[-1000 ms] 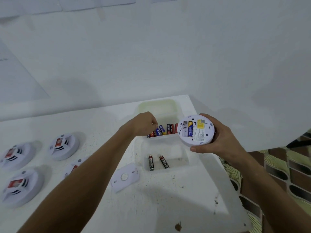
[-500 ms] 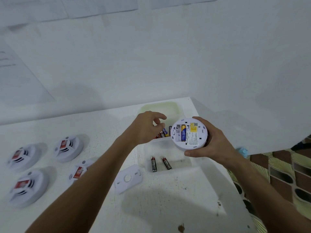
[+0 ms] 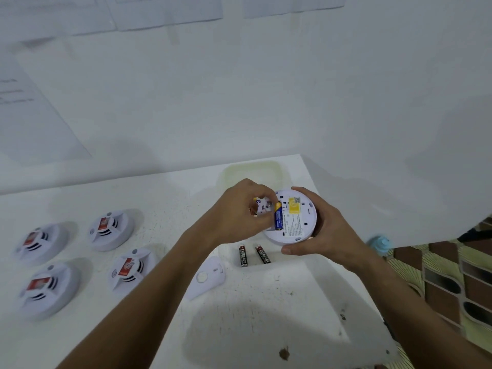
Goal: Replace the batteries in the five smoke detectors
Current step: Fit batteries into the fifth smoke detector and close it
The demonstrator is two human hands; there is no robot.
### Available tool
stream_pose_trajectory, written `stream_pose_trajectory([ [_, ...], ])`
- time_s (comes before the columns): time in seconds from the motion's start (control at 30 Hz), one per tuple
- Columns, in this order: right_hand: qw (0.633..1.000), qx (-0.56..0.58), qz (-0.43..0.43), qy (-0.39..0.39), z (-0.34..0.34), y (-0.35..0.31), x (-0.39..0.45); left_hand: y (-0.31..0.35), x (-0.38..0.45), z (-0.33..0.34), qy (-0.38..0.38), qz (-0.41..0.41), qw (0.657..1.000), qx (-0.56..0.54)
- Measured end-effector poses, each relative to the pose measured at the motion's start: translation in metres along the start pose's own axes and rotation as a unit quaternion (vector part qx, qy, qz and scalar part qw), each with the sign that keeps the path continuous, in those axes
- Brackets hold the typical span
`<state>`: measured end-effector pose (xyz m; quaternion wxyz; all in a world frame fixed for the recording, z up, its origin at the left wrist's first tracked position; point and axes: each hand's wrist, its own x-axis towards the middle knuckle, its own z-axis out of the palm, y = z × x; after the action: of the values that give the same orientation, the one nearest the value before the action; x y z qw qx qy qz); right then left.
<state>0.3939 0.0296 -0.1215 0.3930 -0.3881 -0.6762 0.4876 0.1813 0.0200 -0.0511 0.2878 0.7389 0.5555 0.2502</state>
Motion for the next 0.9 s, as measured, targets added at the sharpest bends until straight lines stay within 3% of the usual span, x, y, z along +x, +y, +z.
stream_pose_trajectory([
  [0.47,0.999,-0.011,-0.031,0.015,0.009,-0.009,-0.004,0.005,-0.007,0.016,0.018,-0.018,0.999,0.045],
  [0.9,0.999,-0.017,-0.028,-0.005,0.003,-0.015,-0.009,0.000,-0.007,0.024,0.009,0.018,0.999,0.037],
])
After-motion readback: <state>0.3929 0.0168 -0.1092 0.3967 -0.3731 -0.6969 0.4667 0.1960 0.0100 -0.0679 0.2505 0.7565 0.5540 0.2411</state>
